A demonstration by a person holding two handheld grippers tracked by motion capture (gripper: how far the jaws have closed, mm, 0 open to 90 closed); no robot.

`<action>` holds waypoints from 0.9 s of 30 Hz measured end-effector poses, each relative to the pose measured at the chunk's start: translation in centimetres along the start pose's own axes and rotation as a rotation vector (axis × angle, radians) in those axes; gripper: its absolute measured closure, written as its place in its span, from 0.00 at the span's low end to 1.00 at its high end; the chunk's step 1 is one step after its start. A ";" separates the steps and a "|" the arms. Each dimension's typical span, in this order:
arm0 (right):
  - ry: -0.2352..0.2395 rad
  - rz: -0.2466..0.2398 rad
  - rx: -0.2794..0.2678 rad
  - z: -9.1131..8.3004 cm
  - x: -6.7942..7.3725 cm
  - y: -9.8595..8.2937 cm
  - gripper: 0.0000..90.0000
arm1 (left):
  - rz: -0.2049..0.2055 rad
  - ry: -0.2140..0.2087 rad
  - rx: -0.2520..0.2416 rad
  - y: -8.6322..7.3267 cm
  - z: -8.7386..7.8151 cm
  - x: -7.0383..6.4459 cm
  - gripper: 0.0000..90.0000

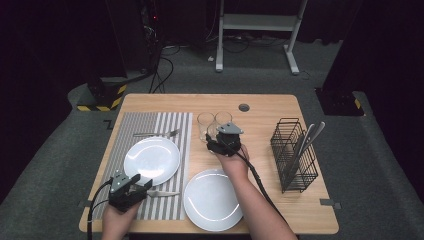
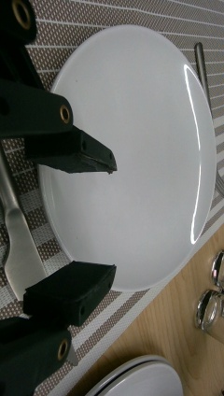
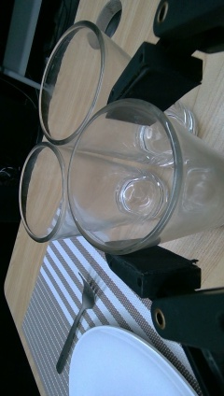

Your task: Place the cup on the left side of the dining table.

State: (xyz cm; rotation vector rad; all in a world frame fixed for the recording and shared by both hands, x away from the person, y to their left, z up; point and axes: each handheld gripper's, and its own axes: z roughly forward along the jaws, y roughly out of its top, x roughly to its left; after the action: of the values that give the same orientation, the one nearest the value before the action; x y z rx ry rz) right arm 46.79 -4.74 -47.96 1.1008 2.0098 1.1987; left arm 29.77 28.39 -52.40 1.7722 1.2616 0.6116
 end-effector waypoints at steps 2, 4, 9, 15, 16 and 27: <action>0.001 0.001 0.002 0.0 0.0 0.0 0.32 | -0.001 0.000 0.000 0.0 0.0 0.0 0.48; -0.001 0.002 0.005 -0.1 0.0 0.0 0.32 | -0.003 0.000 0.001 0.0 0.0 0.0 0.48; 0.002 0.002 0.015 -0.5 0.1 -0.1 0.32 | 0.000 -0.002 0.002 0.0 0.1 0.0 0.48; 0.004 -0.002 0.018 -1.2 0.2 -0.4 0.32 | 0.003 -0.002 0.001 0.0 0.1 -0.2 0.48; 0.003 -0.003 0.019 -1.2 0.2 -0.4 0.31 | 0.003 -0.002 0.001 0.0 0.1 -0.2 0.48; 0.000 0.009 0.020 -0.1 0.1 -0.3 0.24 | -0.004 -0.001 -0.006 0.0 -0.1 0.0 0.48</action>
State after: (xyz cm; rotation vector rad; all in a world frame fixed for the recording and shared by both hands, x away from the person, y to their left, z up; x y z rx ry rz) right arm 46.53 -4.75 -48.21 1.1209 2.0227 1.1855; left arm 29.72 28.47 -52.35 1.7647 1.2608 0.6116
